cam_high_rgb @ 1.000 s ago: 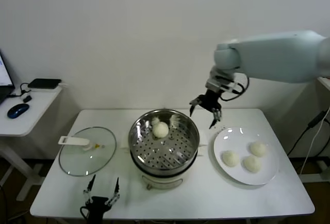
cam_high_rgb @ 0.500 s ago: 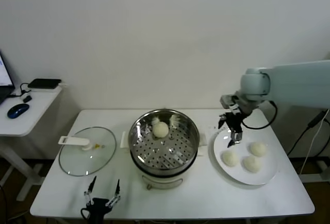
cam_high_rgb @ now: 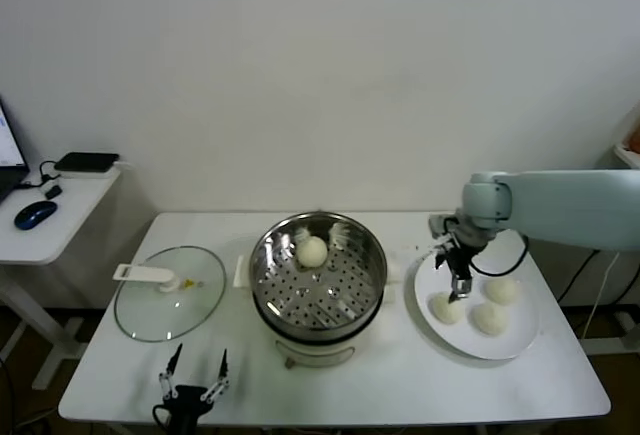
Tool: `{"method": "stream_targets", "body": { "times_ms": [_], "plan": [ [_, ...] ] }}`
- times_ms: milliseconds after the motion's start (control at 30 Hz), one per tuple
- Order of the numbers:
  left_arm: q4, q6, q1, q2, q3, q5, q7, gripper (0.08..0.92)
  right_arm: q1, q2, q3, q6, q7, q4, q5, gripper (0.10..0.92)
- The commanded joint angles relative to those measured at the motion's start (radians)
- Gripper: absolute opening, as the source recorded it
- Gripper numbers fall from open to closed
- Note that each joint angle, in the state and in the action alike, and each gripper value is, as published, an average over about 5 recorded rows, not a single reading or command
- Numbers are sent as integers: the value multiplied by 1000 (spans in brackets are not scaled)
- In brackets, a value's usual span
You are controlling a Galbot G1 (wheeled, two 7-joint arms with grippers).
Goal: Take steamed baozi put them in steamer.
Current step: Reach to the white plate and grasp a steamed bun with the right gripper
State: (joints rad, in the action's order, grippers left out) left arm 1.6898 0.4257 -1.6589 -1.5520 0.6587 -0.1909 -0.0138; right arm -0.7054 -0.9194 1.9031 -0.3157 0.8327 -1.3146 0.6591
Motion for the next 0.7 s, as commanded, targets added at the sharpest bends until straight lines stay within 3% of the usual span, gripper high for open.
{"method": "stream_targets", "body": {
  "times_ms": [33, 700],
  "plan": [
    [-13, -5, 6, 2, 7, 1, 0, 823, 171, 10, -82, -27, -1, 106, -80, 823],
    [-22, -2, 9, 4, 12, 0, 0, 823, 204, 1, -106, -15, -5, 135, -114, 823]
  ]
}}
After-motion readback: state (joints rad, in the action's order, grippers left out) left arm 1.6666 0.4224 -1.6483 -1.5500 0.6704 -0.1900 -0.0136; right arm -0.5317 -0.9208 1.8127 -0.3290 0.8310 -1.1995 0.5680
